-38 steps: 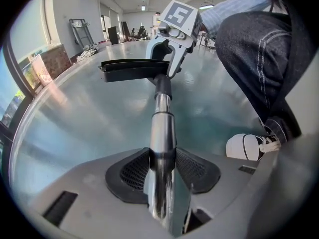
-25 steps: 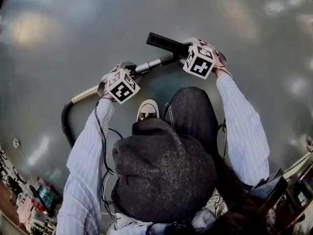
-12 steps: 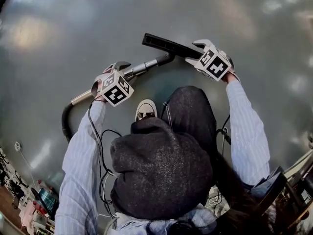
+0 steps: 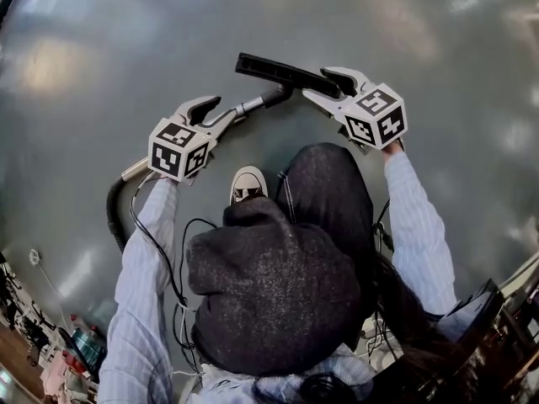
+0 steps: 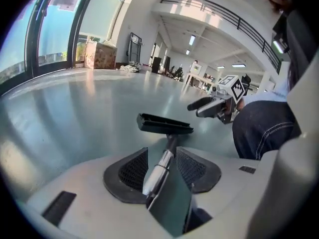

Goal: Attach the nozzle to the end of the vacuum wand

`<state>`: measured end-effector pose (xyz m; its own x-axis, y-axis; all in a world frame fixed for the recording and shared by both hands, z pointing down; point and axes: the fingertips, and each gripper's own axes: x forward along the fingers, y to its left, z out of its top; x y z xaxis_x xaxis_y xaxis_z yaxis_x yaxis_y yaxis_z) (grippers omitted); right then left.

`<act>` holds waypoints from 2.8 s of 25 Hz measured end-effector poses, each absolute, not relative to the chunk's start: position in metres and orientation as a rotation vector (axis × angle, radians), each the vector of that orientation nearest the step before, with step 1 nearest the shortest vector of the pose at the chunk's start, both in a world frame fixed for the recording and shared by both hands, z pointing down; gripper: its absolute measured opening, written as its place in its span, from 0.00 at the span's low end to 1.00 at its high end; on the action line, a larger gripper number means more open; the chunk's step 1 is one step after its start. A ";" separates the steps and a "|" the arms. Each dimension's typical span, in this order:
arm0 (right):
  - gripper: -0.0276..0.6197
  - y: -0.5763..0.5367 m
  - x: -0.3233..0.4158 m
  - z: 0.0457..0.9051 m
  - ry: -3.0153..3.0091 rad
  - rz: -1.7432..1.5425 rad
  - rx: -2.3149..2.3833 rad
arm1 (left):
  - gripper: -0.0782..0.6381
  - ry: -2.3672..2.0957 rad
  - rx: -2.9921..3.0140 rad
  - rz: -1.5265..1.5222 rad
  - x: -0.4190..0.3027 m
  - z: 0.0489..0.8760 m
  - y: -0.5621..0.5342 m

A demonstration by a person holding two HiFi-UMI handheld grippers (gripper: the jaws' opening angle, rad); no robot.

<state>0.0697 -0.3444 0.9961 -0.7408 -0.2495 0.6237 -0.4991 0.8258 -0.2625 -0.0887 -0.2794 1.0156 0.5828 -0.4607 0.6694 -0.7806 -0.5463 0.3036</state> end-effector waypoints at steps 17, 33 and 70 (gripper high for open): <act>0.06 -0.339 0.045 1.001 -2.484 0.791 0.735 | 0.15 -0.963 2.191 0.638 -0.065 1.002 -0.270; 0.05 -0.228 0.019 0.911 -2.330 1.000 0.758 | 0.12 -1.054 1.957 0.673 -0.100 0.890 -0.190; 0.05 0.047 -0.033 0.310 -2.365 0.829 0.973 | 0.12 -1.222 2.094 0.270 -0.139 0.287 0.098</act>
